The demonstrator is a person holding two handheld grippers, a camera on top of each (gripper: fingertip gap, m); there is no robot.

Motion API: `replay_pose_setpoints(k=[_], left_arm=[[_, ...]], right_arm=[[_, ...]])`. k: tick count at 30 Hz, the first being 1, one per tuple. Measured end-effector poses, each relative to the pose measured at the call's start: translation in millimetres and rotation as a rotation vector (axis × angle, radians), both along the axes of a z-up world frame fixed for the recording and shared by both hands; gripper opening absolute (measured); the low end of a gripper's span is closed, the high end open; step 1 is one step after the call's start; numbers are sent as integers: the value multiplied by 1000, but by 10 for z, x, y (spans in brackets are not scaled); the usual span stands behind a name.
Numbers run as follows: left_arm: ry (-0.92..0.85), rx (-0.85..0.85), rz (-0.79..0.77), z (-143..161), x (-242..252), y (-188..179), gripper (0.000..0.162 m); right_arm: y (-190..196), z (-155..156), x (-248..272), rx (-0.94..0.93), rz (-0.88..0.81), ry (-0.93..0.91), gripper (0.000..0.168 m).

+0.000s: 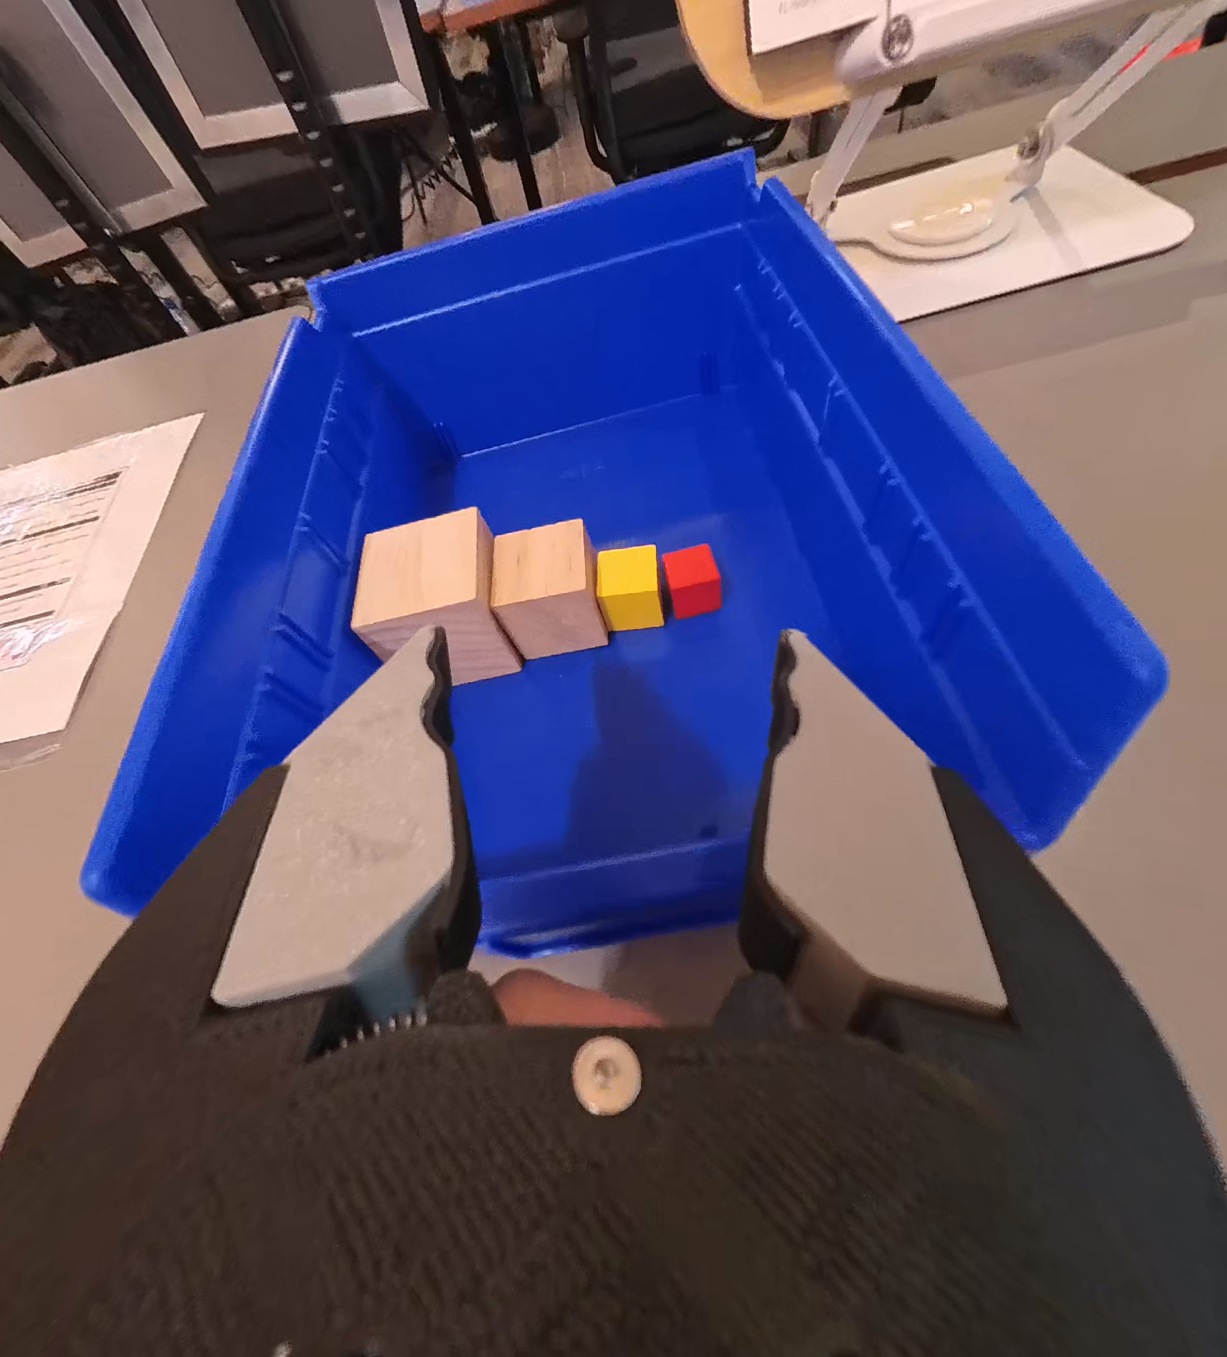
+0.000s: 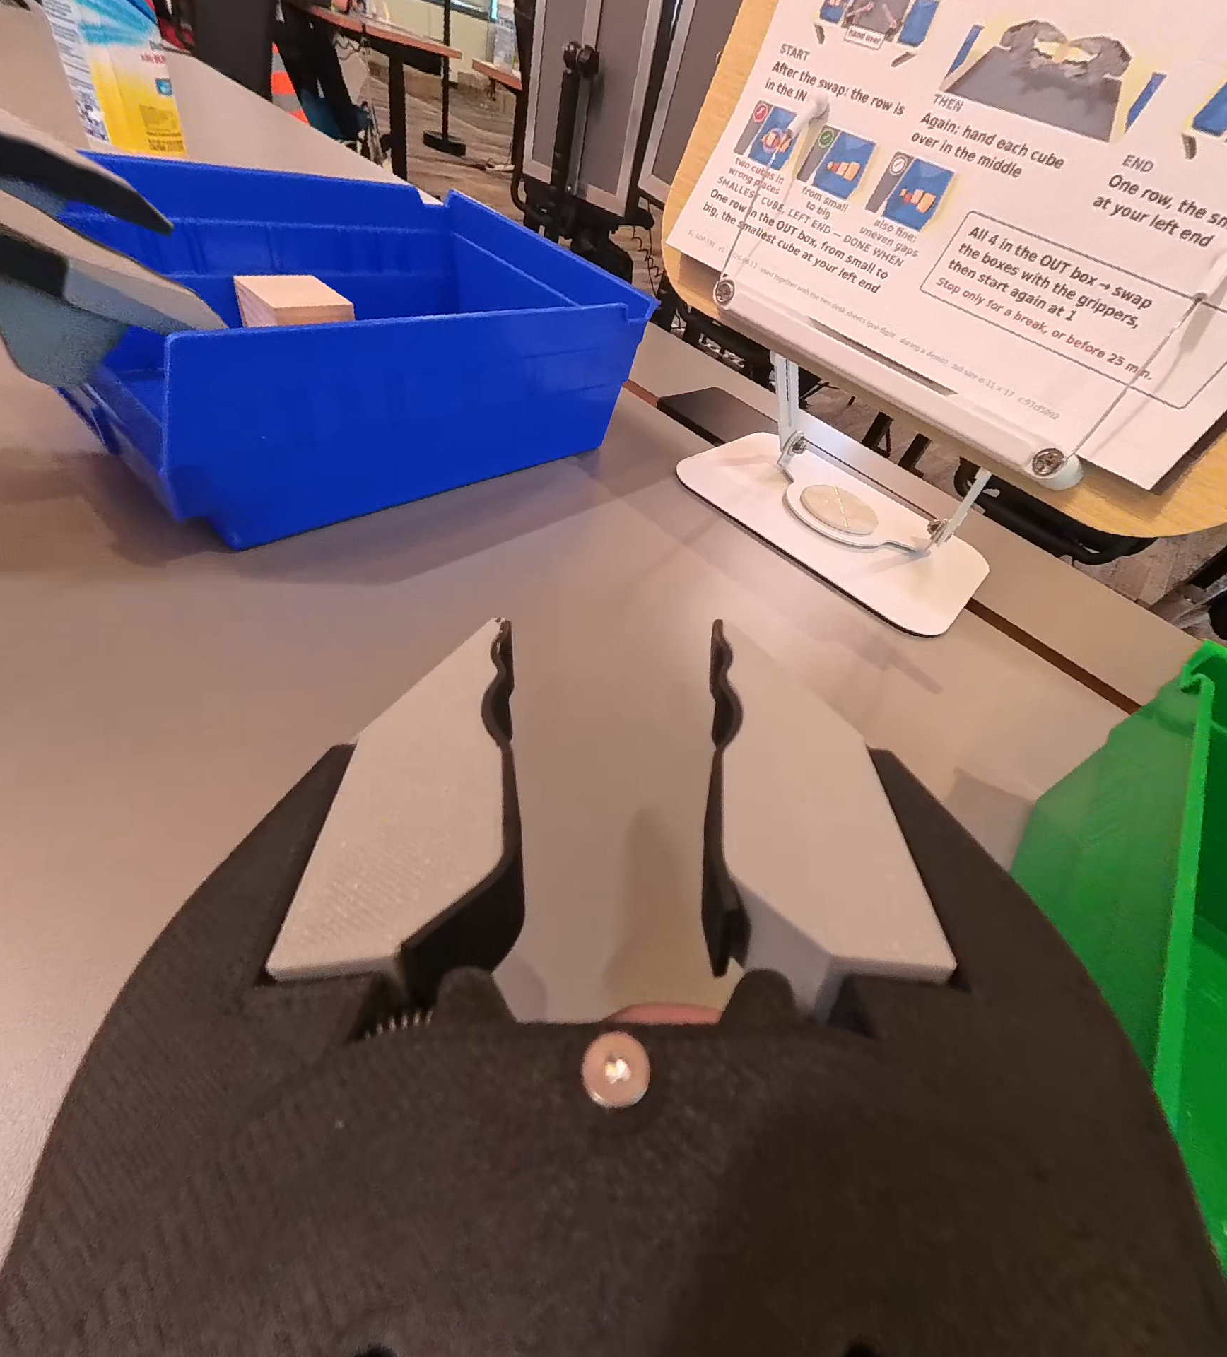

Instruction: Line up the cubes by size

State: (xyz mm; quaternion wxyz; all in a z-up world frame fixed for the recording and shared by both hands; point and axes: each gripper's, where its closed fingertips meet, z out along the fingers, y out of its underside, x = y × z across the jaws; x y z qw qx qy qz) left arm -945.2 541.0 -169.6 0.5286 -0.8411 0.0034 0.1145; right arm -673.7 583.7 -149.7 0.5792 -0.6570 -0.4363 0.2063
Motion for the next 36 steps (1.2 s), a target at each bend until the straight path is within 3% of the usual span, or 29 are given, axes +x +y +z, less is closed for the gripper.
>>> replay_pose_setpoints(k=[12, 21, 26, 36], left_arm=[[190, -190, -153, 2, -142, 305, 69], [460, -425, -513, -45, -20, 603, 59], [602, -527, -827, -215, 230, 532, 61], [632, -721, -954, -540, 198, 675, 58]], right_arm=[[-30, 5, -19, 1, 11, -1, 51], [-45, -19, -36, -4, 20, -9, 52], [-52, -27, -43, -23, 31, -1, 52], [-91, -77, -87, -61, 66, -3, 52]])
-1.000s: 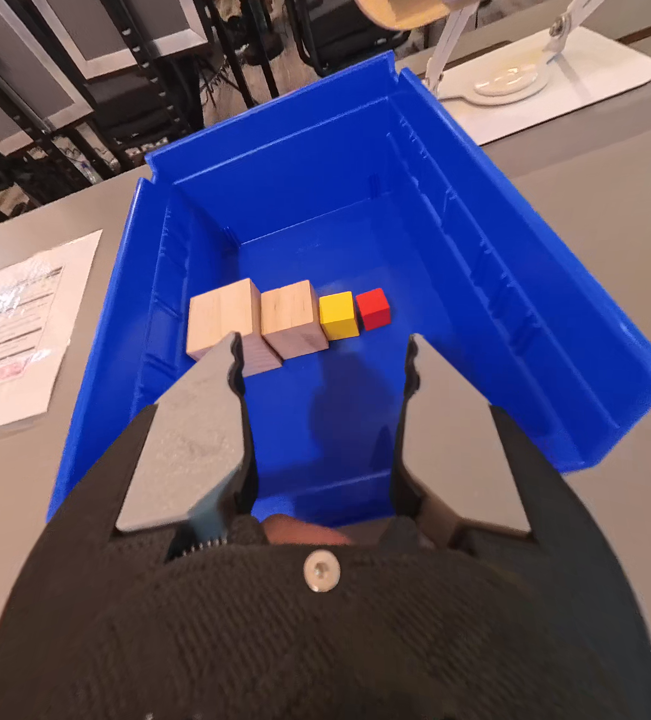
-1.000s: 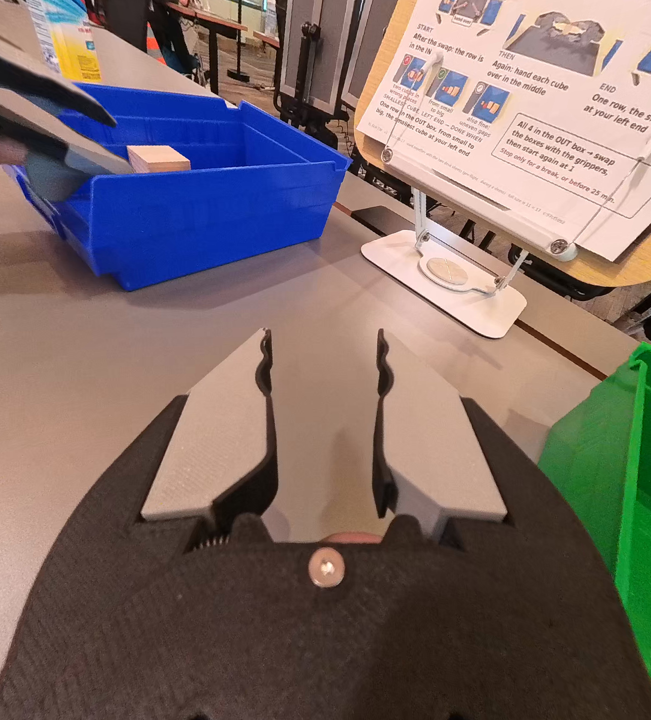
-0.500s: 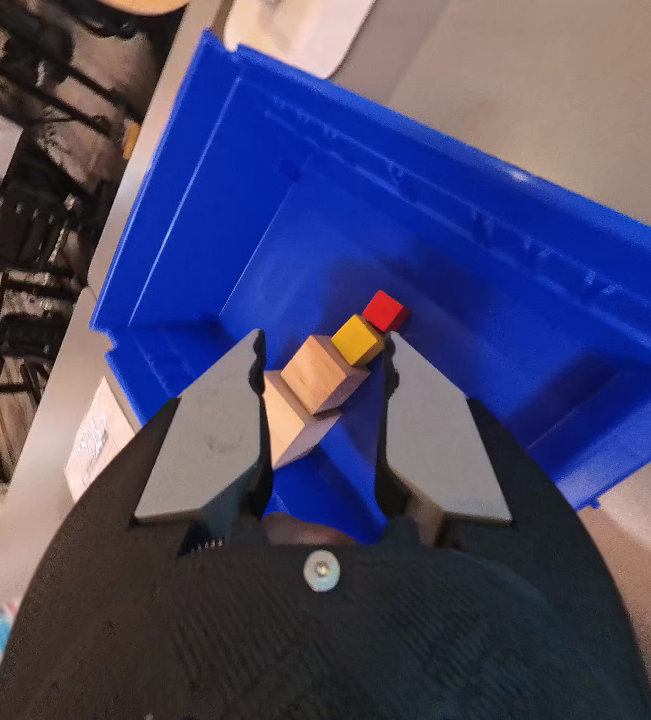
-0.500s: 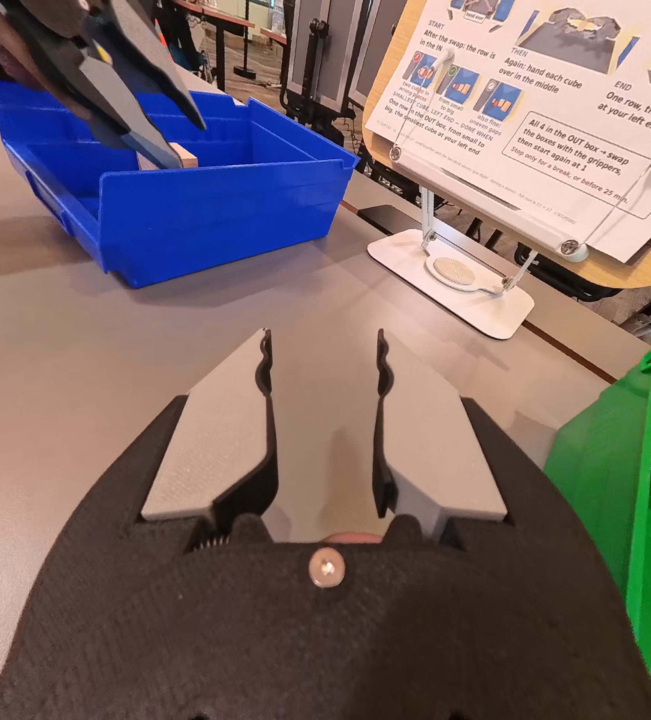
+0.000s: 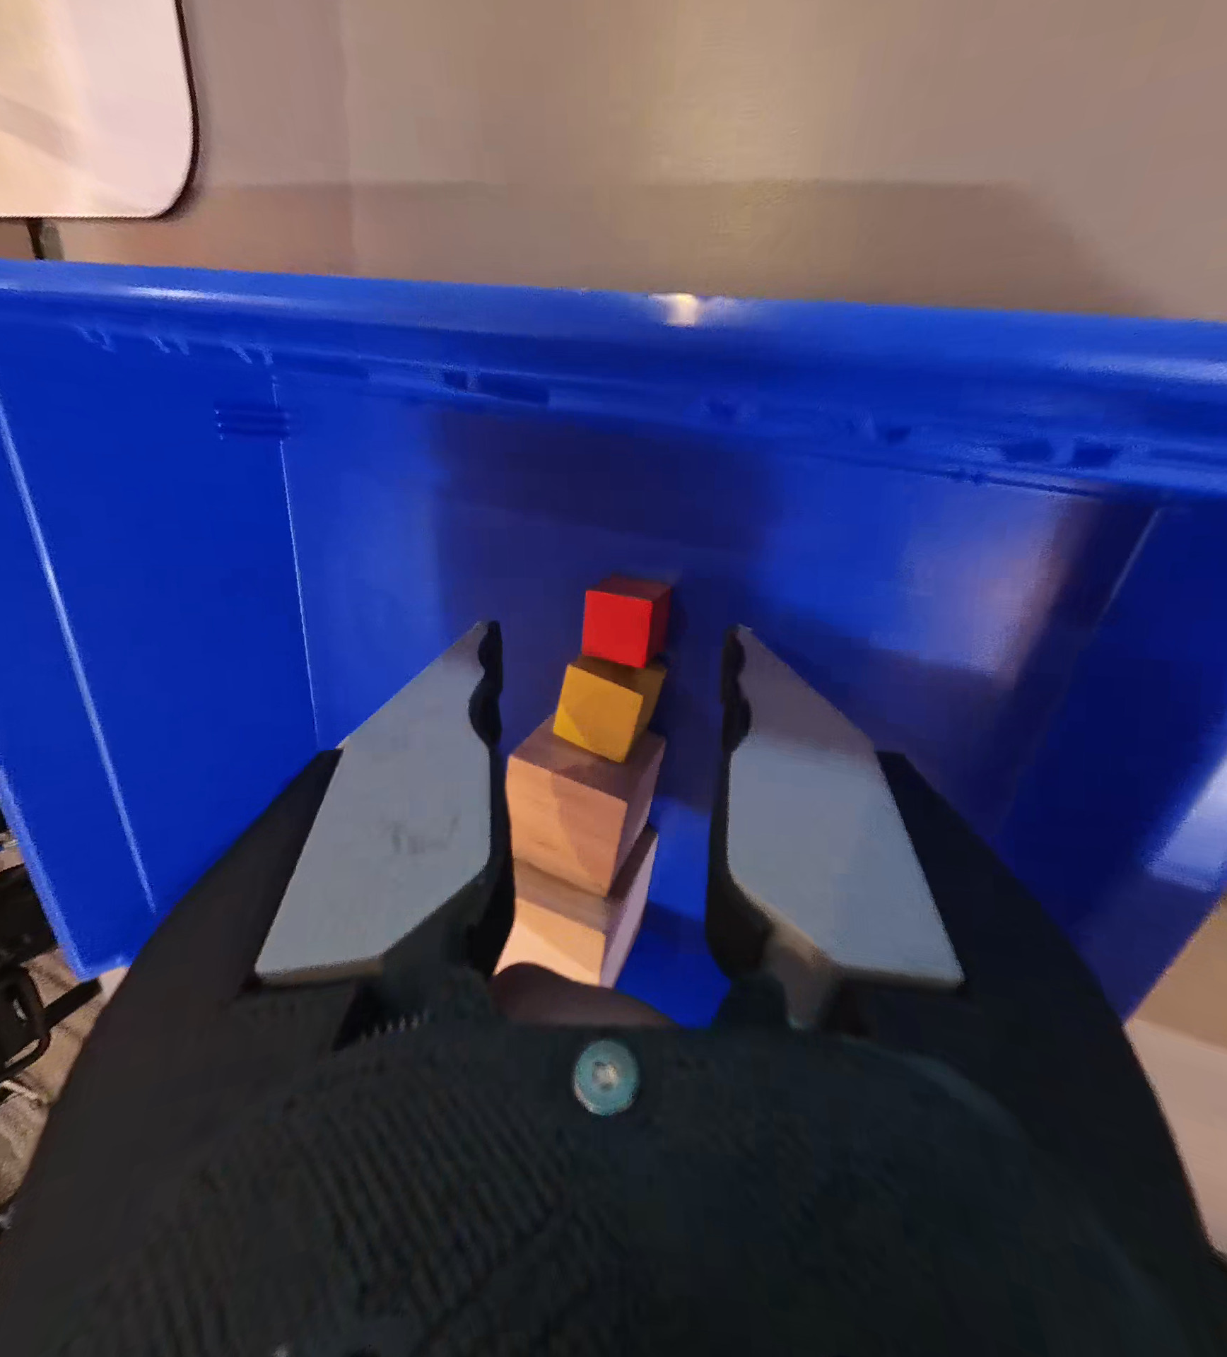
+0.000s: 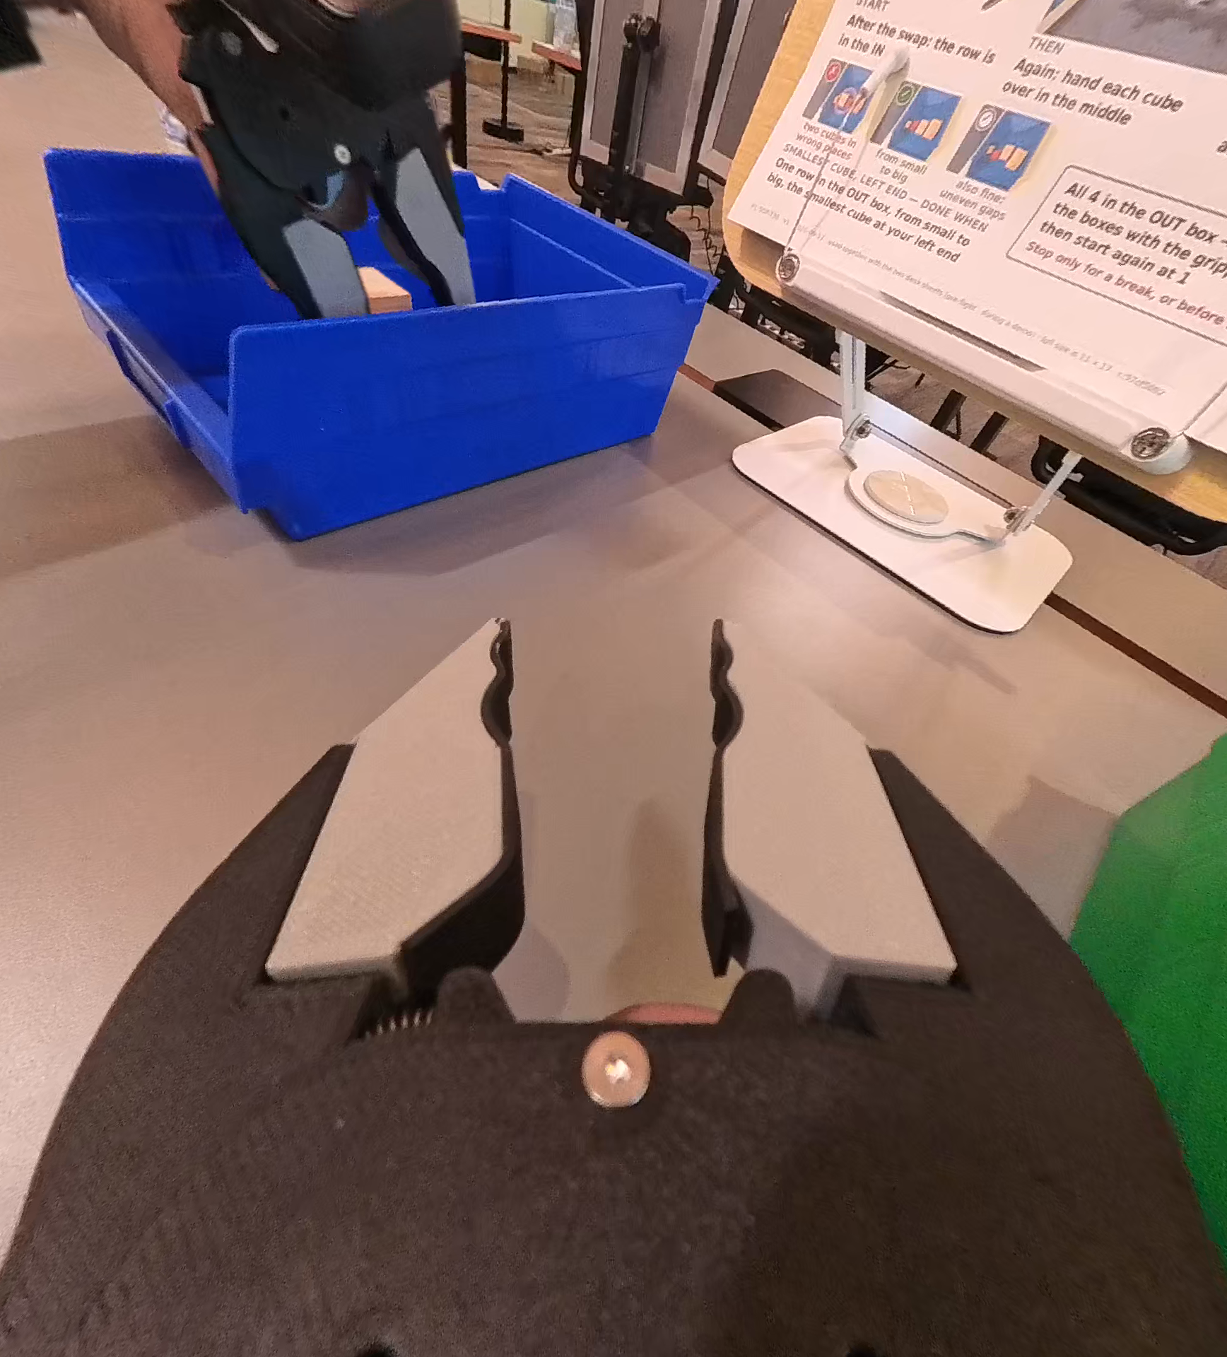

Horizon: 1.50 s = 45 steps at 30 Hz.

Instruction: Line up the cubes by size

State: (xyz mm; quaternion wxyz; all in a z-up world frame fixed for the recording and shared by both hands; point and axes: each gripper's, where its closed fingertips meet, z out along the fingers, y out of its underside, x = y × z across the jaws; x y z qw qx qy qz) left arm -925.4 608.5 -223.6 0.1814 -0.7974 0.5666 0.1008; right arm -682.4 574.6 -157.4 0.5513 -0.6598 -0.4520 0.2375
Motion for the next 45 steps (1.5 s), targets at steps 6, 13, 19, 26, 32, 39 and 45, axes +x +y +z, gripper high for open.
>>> replay_pose_setpoints(k=[6, 13, 19, 26, 32, 39, 45], left_arm=[[-23, -147, 18, -221, -44, -8, 47], [-46, -133, -16, -217, -84, -19, 20], [-126, 359, -37, 487, -34, 101, 20], [-521, 801, -295, 1439, 928, -879, 20], [-676, 902, -575, 1646, 1983, -1720, 19], [-680, 931, -684, 1668, 2412, -1912, 19], [-659, 919, -679, 1640, 2405, -1832, 19]], right_arm=[[-32, -19, -23, -11, 19, -2, 52], [-89, 48, -27, -15, 45, 25, 52], [-536, 103, -191, -226, 337, 104, 53], [-1396, 447, -164, -518, 857, 226, 52], [-1515, 820, -138, -746, 1011, 357, 51], [-1570, 964, -140, -807, 1044, 362, 43], [-1582, 1000, -168, -843, 1069, 394, 25]])
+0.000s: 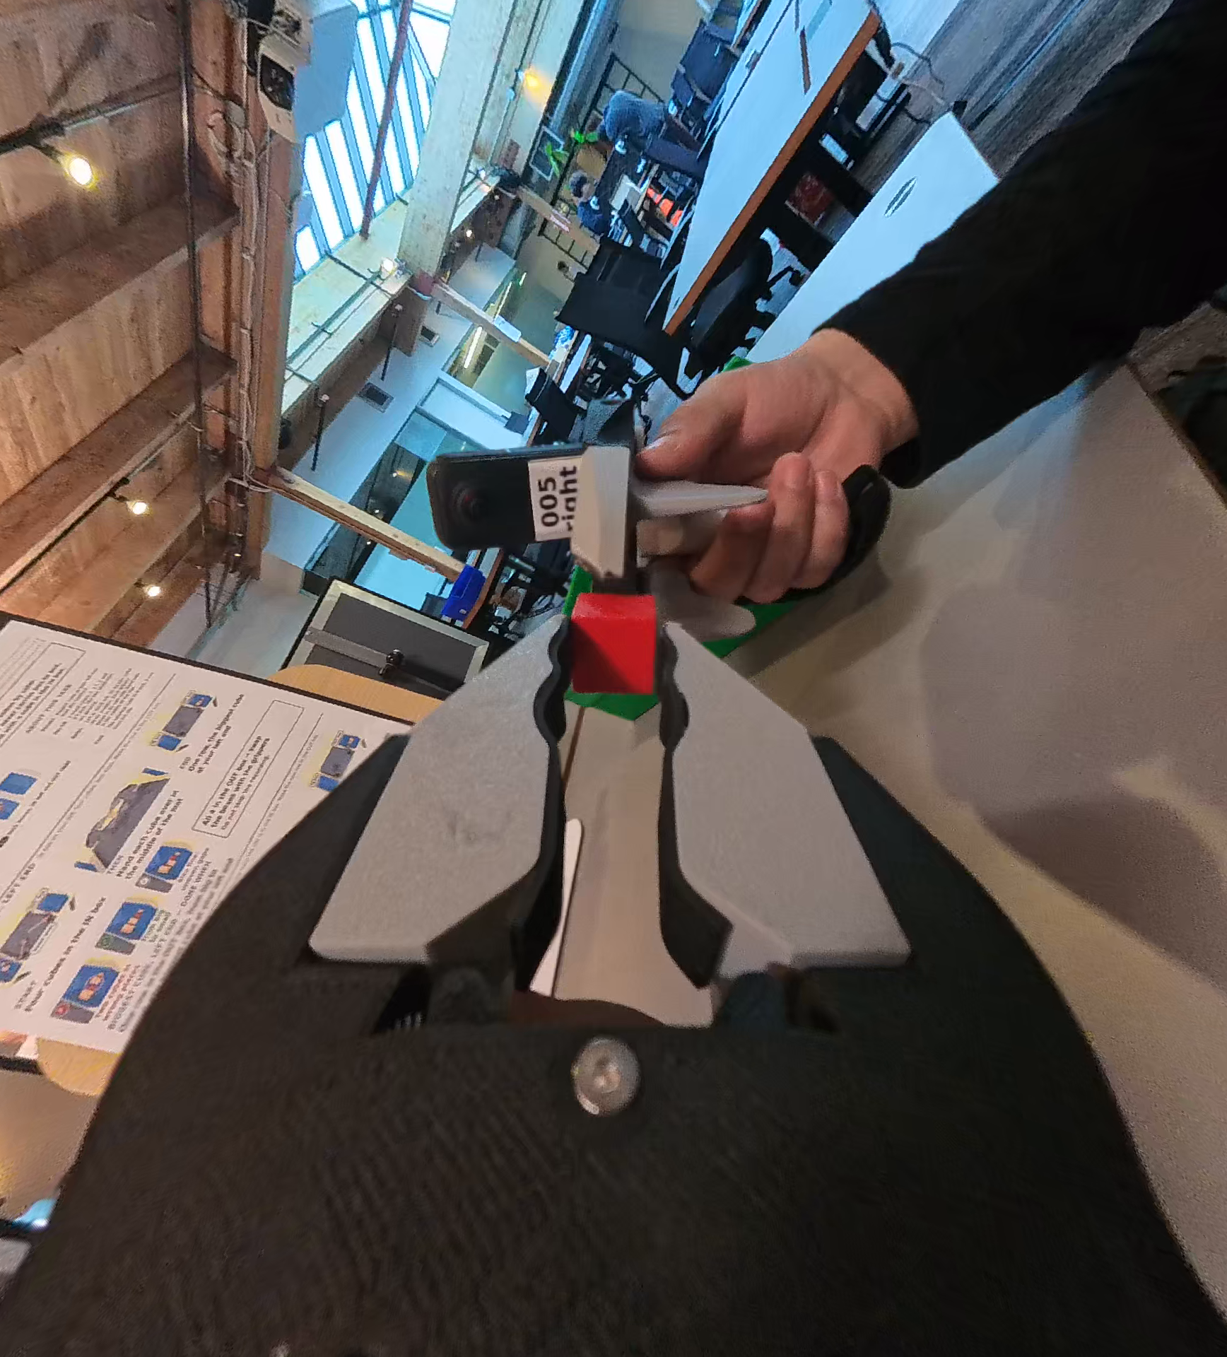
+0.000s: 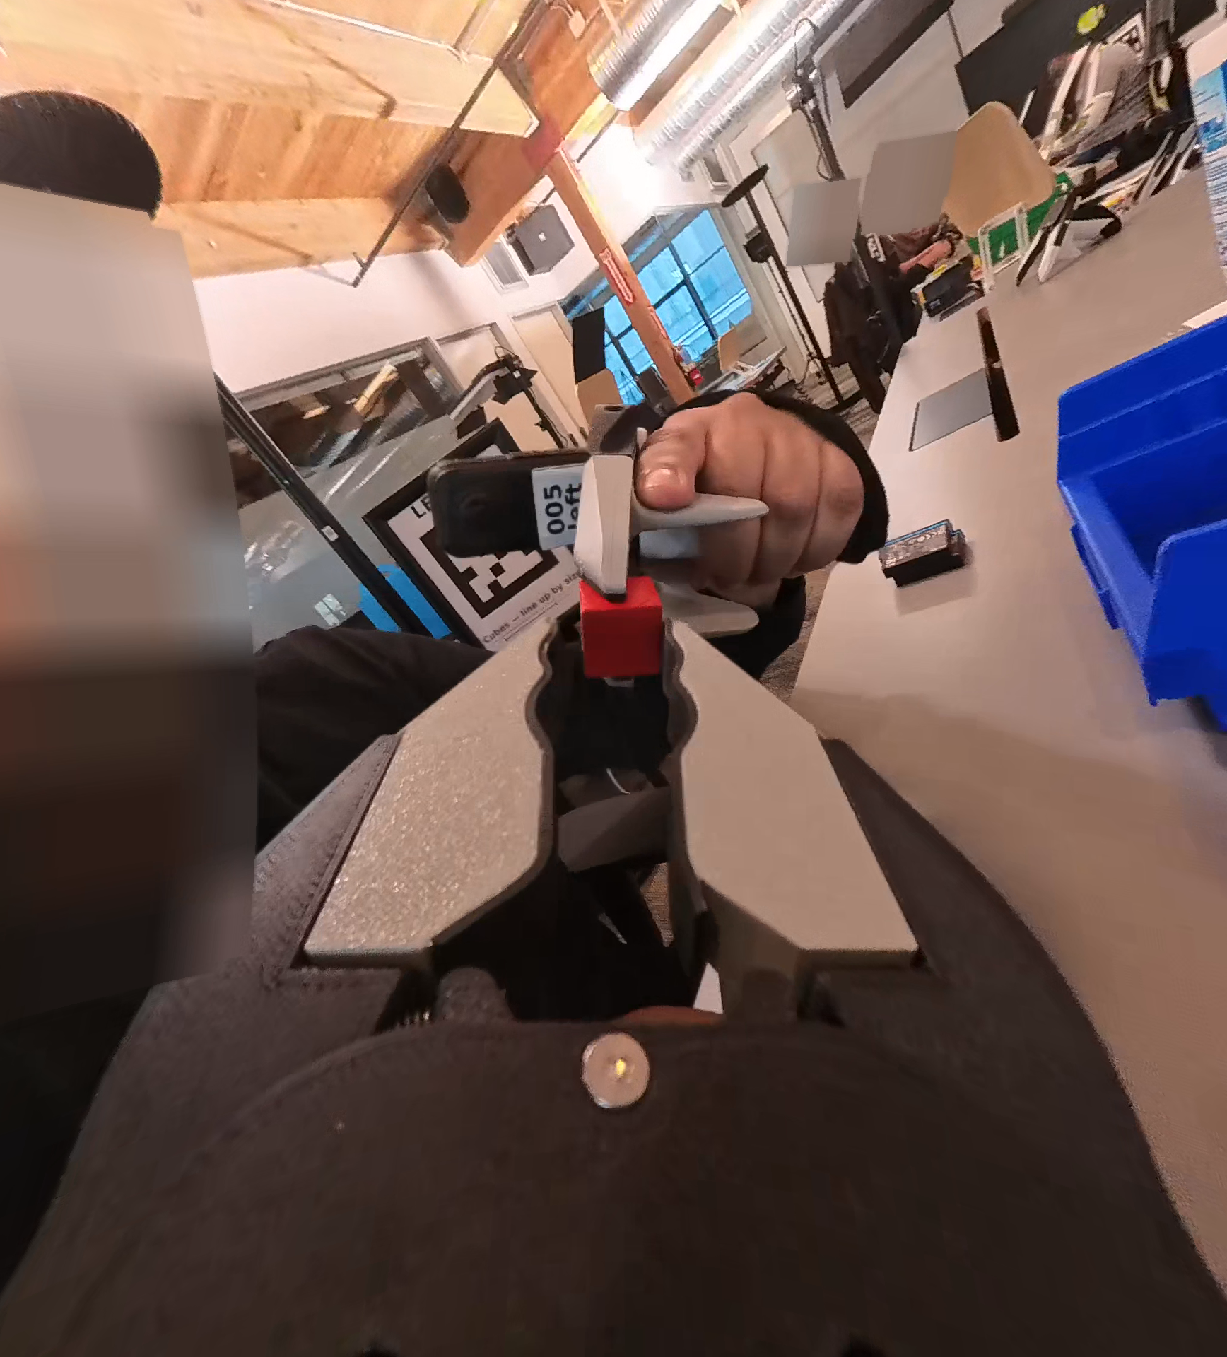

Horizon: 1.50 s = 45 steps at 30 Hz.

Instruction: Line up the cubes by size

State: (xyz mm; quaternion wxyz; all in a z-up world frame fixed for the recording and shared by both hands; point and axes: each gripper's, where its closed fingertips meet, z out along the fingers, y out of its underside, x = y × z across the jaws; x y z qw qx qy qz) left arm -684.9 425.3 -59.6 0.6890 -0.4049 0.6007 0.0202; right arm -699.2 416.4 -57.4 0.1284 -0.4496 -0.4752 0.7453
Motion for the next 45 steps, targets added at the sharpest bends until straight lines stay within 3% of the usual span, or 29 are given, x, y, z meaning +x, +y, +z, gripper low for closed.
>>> replay_pose_setpoints(k=[9, 12, 15, 19, 23, 27, 38, 45], left_arm=[[-35, -28, 47, -79, -40, 103, 19], [-112, -79, 68, -80, -124, 75, 19], [-158, -222, 30, -258, -224, -74, 0], [-108, -357, 135, -808, -411, -83, 0], [-80, -412, 189, -1135, -470, -117, 0], [-113, -456, 201, -1174, -432, -117, 0], [-72, -520, 255, -1336, -383, 39, 5], [-95, -521, 231, -1341, -362, 51, 9]], right_arm=[[77, -98, -32, 72, -91, -51, 19], [188, 58, 192, 147, -148, -36, 18], [719, 27, 615, 482, -385, -153, 18], [1674, -305, 1349, 895, -559, -516, 18], [2269, -829, 1808, 1151, -461, -858, 19], [2405, -1318, 1924, 1237, -264, -1045, 18], [2420, -1781, 1931, 1251, -109, -1064, 19], [2362, -1857, 1794, 1209, -105, -1027, 18]])
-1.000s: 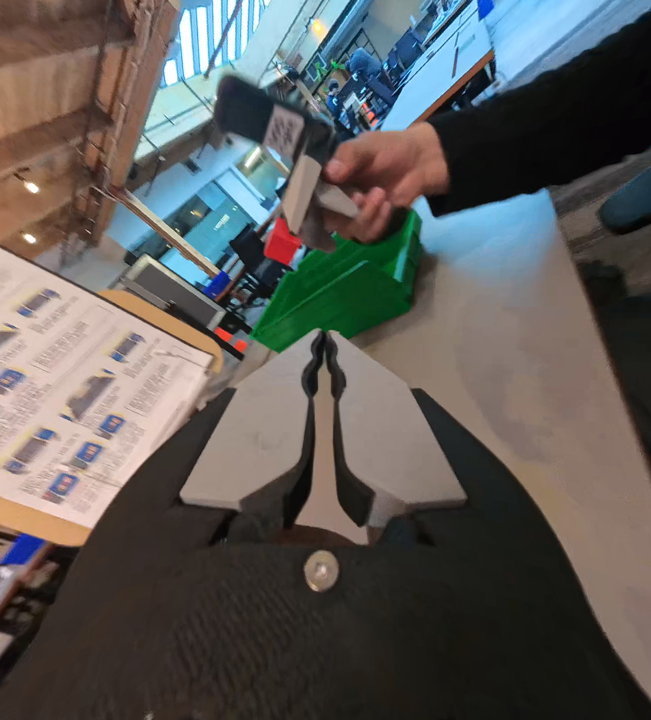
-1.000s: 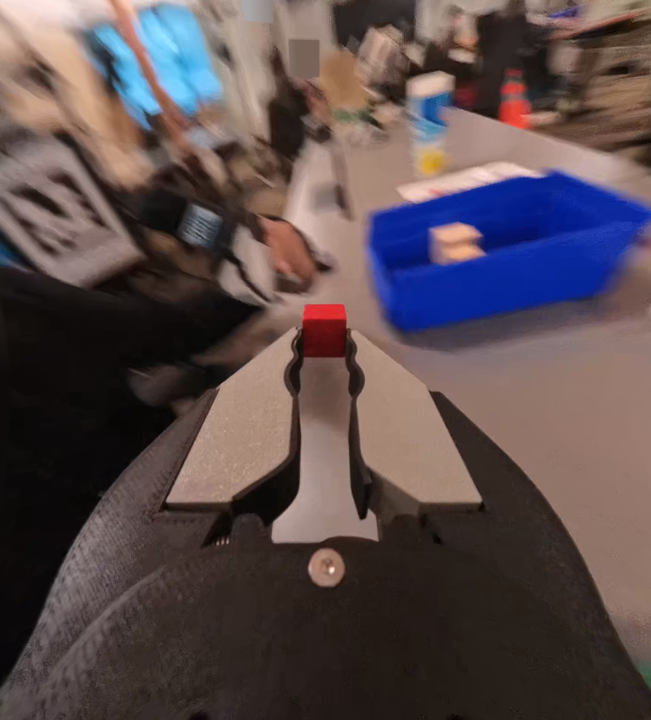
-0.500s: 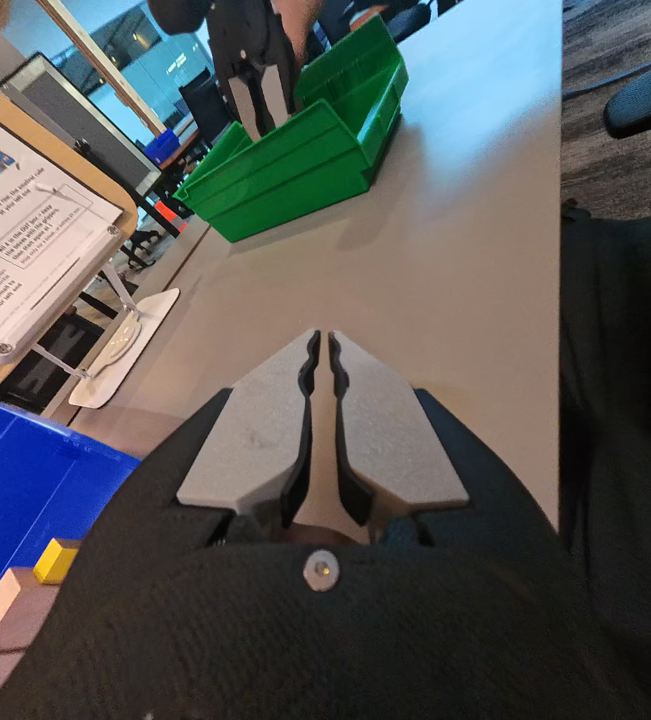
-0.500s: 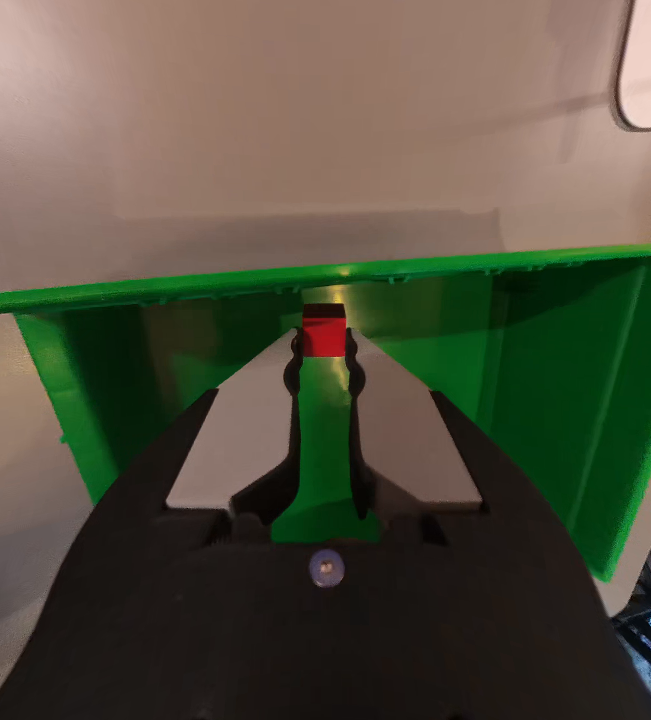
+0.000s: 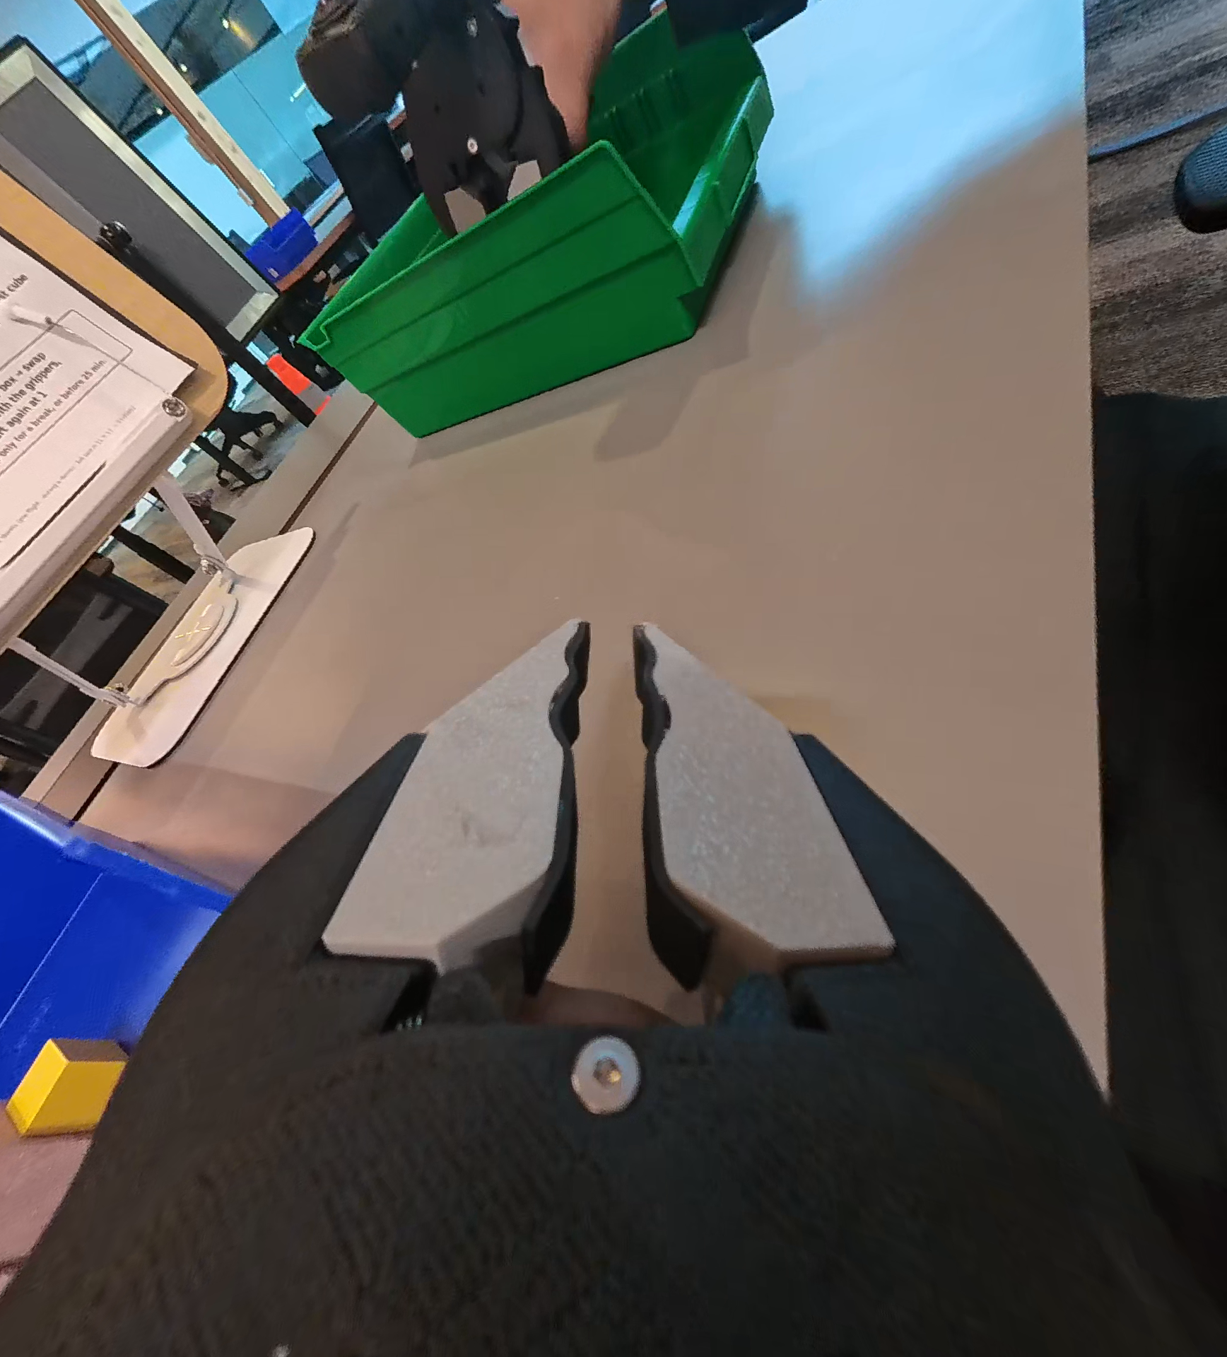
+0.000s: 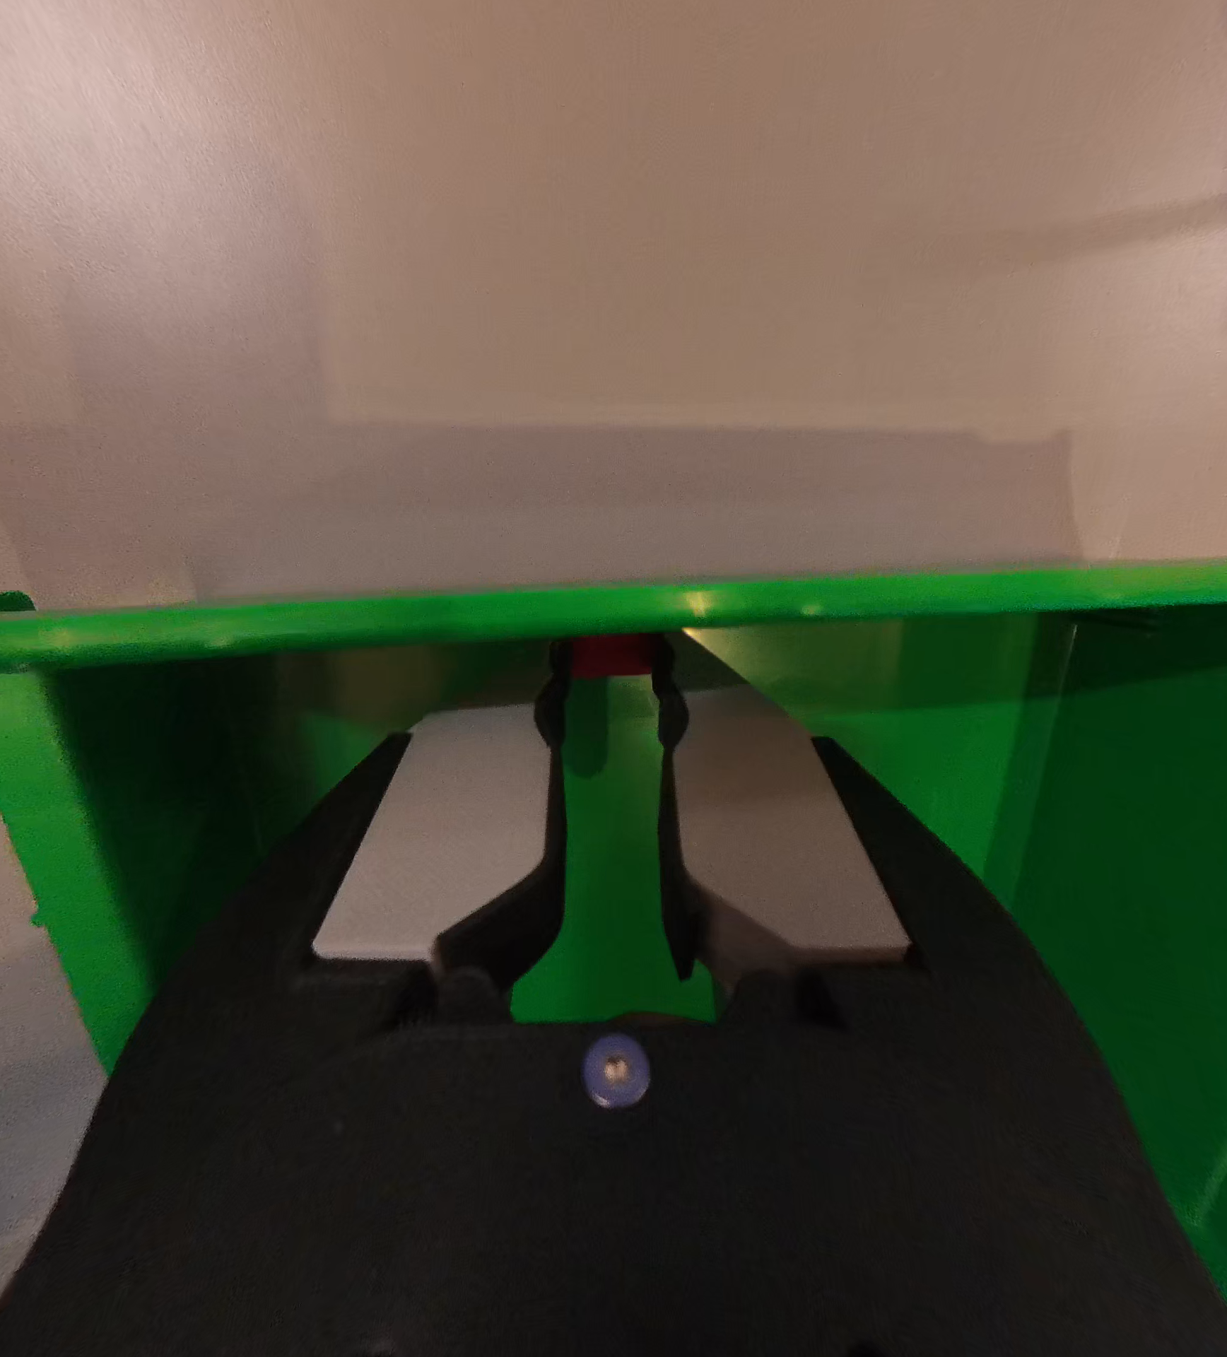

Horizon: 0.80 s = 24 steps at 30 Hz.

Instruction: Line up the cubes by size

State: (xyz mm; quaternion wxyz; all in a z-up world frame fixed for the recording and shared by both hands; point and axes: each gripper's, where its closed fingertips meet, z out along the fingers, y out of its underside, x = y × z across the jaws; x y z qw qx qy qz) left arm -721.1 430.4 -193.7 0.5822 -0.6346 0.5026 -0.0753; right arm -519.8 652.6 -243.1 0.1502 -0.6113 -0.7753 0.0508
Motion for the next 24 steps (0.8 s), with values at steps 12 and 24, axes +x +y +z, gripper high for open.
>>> replay_pose_setpoints(k=[12, 24], left_arm=[[62, 7, 70, 369, -593, 123, 22], [656, -477, 208, 208, -2030, 1346, 50]], right_arm=[[-8, 640, 65, -18, -144, 264, 44], [-541, 1030, 115, -41, -144, 527, 34]])
